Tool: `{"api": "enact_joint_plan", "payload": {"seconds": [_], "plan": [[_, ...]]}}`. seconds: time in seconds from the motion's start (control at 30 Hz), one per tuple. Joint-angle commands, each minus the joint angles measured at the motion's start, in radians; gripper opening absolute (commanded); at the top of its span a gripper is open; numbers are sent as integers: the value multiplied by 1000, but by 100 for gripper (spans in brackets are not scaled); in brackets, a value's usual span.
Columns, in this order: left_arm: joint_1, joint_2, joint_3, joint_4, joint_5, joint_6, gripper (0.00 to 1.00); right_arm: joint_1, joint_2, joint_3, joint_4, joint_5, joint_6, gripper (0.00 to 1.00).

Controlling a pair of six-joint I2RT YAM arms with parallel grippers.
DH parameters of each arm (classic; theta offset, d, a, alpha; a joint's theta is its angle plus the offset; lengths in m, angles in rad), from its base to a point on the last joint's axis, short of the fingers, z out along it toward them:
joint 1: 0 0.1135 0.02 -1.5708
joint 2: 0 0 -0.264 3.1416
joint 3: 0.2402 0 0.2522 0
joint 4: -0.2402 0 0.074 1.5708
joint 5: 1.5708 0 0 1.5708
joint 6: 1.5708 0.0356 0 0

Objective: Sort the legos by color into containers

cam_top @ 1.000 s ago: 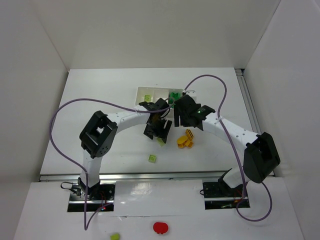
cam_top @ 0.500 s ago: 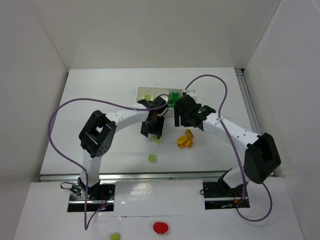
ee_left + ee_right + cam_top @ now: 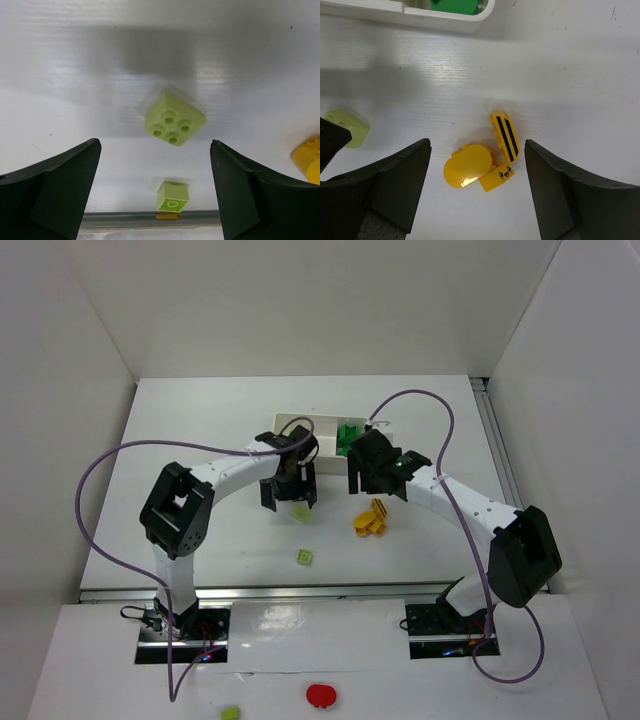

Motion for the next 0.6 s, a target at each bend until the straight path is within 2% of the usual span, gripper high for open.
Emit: {"api": "enact_joint_plan", "payload": {"seconds": [0.0,0.07,0.1,0.23,0.43,0.57], "plan": [[-2,-56,-23,57,101,-56,100,-6,-12,24,-5,-2,8,83],[-2,-32,-23,58,115,-46,100,-6,-12,24,-5,-2,-2,83],[8,-6,-6,42,126,-71,95,-6,-12,24,-5,-2,-2,83],[8,28,-6,31,158,-175,92,-6,-12,15,4,-12,-2,83],[18,107,3,22,198,-247,92,-6,-12,15,4,-21,-2,83],[28,119,3,34,201,-267,82,-6,-12,15,4,-21,-2,83]]}}
